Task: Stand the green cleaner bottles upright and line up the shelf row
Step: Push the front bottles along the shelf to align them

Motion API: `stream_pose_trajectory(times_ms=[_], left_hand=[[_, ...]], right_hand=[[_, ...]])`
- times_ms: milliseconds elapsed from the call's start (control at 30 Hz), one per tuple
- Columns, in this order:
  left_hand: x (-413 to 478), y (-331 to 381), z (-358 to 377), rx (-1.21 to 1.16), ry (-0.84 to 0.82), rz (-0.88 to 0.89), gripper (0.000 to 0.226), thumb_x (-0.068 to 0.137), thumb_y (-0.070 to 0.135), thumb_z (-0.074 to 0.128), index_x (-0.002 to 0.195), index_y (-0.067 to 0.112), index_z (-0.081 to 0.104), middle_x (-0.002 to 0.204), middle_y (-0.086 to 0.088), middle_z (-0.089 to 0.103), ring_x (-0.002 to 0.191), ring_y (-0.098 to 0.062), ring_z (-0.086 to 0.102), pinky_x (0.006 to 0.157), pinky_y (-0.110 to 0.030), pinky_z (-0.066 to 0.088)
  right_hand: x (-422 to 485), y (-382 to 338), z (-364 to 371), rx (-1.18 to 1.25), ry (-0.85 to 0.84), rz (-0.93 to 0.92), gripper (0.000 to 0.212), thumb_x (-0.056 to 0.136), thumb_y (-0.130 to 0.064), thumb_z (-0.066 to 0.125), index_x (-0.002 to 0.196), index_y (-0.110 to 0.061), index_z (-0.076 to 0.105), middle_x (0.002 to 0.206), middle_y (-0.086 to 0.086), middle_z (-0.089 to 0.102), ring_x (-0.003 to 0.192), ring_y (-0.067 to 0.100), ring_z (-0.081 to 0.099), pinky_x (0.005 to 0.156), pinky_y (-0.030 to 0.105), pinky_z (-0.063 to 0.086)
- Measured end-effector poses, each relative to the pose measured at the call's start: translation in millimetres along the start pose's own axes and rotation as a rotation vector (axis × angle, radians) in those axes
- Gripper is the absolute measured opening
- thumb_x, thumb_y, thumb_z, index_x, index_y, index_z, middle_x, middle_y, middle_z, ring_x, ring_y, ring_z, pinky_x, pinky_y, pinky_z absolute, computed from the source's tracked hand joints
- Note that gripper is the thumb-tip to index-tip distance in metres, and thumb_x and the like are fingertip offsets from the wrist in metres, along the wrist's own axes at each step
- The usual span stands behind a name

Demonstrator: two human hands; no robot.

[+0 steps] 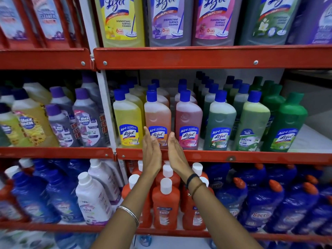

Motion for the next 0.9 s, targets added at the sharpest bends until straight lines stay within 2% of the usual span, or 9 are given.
stream_pose_trajectory(times_ms=[100,167,200,300,367,467,633,767,900], left_hand=[[-4,0,-7,-0.003,0.063,0.015,0.094,0.072,0.082,0.004,0.145,0.024,0.018,0.153,-0.004,0.024,0.14,-0.011,0.018,0.111,-0.026,0.014],[-6,3,-22,0.047,0.242,0.065,0.073,0.086,0.064,0.013,0.139,0.018,0.035,0.145,-0.014,0.035,0.137,-0.025,0.027,0.114,-0.034,0.017],[-5,3,-32,0.058,0.339,0.087,0.065,0.089,0.054,0.017,0.136,0.014,0.039,0.142,-0.017,0.037,0.134,-0.028,0.03,0.112,-0.035,0.019],[9,-4,-57,0.04,0.47,0.037,0.061,0.09,0.047,0.02,0.138,0.012,0.035,0.144,-0.019,0.031,0.133,-0.027,0.027,0.107,-0.03,0.018],[23,-14,-68,0.059,0.44,-0.032,0.063,0.09,0.045,0.018,0.142,0.011,0.029,0.149,-0.019,0.028,0.139,-0.027,0.022,0.11,-0.03,0.012],[38,-29,-73,0.077,0.314,-0.097,0.065,0.091,0.047,0.012,0.145,0.011,0.02,0.155,-0.015,0.02,0.144,-0.026,0.014,0.117,-0.037,0.006],[43,-44,-77,0.146,0.271,-0.176,0.053,0.1,0.034,0.013,0.141,0.004,0.026,0.152,-0.021,0.025,0.141,-0.029,0.02,0.117,-0.038,0.01],[40,-39,-76,0.152,0.239,-0.173,0.067,0.095,0.047,0.01,0.135,0.0,0.033,0.146,-0.025,0.032,0.137,-0.036,0.026,0.115,-0.049,0.017],[37,-32,-76,0.163,0.158,-0.189,0.06,0.098,0.044,0.01,0.144,0.007,0.023,0.156,-0.015,0.019,0.144,-0.024,0.014,0.119,-0.039,0.007]], right_hand=[[-5,-3,0,-0.027,0.139,-0.08,0.062,0.095,-0.052,0.017,0.14,-0.014,0.037,0.149,0.007,0.039,0.137,0.012,0.032,0.118,0.033,0.019],[-17,-12,2,-0.02,0.326,-0.291,0.065,0.091,-0.058,0.019,0.123,-0.012,0.052,0.124,0.004,0.053,0.115,0.007,0.045,0.107,0.03,0.035],[-21,-15,8,-0.001,0.342,-0.388,0.068,0.089,-0.062,0.019,0.119,-0.012,0.054,0.118,0.001,0.053,0.111,0.006,0.047,0.102,0.026,0.038],[-15,-19,43,0.024,0.042,-0.359,0.084,0.082,-0.069,0.012,0.134,-0.012,0.045,0.137,-0.001,0.046,0.129,0.005,0.038,0.108,0.01,0.023],[-6,-20,63,-0.028,-0.169,-0.17,0.081,0.084,-0.064,0.011,0.147,-0.014,0.02,0.158,0.0,0.018,0.143,0.005,0.013,0.112,0.011,0.004],[2,-23,83,-0.149,-0.287,-0.079,0.073,0.093,-0.055,0.014,0.148,-0.011,-0.006,0.16,0.003,-0.009,0.146,0.011,-0.008,0.118,0.028,-0.004],[10,-21,88,-0.168,-0.234,-0.02,0.074,0.093,-0.055,0.012,0.149,-0.007,-0.001,0.161,0.008,-0.005,0.147,0.016,-0.006,0.117,0.029,-0.003],[8,-21,81,-0.146,-0.248,-0.008,0.074,0.092,-0.057,0.011,0.149,-0.009,0.004,0.161,0.007,-0.002,0.148,0.015,-0.003,0.113,0.025,-0.003],[2,-26,77,-0.139,-0.272,0.016,0.081,0.088,-0.065,0.008,0.149,-0.013,0.007,0.161,0.005,0.001,0.148,0.014,0.0,0.116,0.029,-0.001]])
Point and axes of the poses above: each hand's wrist, its own x-axis towards the middle knuckle, its own z-axis out of the palm, y = z × x, the point moved 5 cm from there along x, towards the middle knuckle
